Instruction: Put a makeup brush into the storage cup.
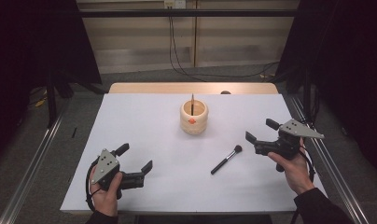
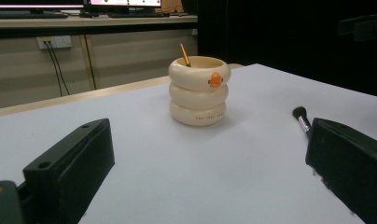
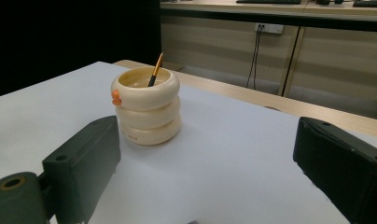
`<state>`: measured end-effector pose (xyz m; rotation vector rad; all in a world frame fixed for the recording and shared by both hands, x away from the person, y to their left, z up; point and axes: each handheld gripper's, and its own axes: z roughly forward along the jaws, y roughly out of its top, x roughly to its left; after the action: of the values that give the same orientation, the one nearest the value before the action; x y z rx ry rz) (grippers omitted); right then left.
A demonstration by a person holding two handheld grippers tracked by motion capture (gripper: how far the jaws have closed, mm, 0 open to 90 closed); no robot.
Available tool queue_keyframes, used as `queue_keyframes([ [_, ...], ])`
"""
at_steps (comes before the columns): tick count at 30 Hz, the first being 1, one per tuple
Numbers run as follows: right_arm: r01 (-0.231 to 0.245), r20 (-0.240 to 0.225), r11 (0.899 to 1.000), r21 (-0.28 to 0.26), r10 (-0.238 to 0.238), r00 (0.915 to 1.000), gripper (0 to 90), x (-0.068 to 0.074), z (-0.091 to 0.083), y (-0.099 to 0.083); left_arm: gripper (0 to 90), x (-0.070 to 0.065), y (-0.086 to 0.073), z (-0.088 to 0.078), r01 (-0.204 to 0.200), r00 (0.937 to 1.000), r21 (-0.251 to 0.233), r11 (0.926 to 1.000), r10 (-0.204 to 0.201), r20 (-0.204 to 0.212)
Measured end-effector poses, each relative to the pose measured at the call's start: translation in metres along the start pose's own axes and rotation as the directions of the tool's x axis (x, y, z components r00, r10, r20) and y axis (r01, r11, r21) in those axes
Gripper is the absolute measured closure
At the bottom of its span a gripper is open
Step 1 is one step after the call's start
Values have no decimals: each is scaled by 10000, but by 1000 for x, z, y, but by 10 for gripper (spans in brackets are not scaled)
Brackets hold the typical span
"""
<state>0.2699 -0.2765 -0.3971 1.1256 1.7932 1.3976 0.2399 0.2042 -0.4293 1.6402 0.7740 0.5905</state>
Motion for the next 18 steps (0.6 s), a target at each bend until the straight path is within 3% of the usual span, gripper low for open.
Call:
queue_keyframes([
  [5,156,-160,9995,284,-152,9998,74,1,9,3,9,0,0,0,-14,10000,16,10000,14,23],
  [11,-58,-198,9935,1138,81,9998,81,-3,22,6,9,1,0,1,-24,10000,34,10000,23,96],
  [15,-258,-207,9793,2006,305,9993,129,-2,31,10,9,1,0,1,-15,9999,38,10000,14,106],
  [18,-415,-294,9629,2665,511,9983,128,-2,39,11,9,1,-1,1,-27,9999,36,10000,27,117],
])
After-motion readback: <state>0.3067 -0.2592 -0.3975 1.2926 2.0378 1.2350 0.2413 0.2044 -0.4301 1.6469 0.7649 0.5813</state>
